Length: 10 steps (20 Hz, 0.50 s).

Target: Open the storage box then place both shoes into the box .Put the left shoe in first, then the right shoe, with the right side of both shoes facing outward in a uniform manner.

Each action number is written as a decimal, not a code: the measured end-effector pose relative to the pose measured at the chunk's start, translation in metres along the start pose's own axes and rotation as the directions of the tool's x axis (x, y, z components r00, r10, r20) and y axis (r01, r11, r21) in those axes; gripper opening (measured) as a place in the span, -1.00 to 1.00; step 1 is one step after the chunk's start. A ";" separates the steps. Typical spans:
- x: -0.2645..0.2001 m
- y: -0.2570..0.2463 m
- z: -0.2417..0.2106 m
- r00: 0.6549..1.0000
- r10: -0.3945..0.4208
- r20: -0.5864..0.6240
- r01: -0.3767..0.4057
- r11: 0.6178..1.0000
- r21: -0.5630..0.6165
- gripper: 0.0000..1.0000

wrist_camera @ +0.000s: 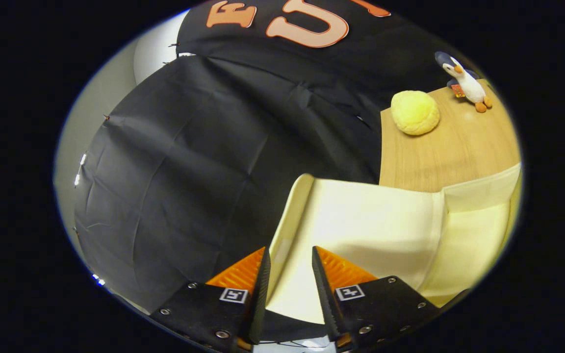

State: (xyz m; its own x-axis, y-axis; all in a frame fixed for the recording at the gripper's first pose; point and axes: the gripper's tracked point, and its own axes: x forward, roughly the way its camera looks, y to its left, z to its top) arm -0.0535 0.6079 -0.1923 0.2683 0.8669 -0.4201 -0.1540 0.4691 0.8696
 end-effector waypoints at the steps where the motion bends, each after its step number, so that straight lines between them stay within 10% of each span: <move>1: -0.006 -0.007 0.003 1.000 -0.012 0.015 0.012 1.000 -0.010 0.17; 10: -0.123 -0.131 0.024 0.958 -0.256 0.131 0.274 0.951 -0.145 0.60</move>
State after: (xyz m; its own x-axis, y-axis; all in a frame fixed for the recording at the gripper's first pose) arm -0.0438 0.4357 -0.2481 0.4211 0.6881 -0.5910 -0.2104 0.7079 0.6743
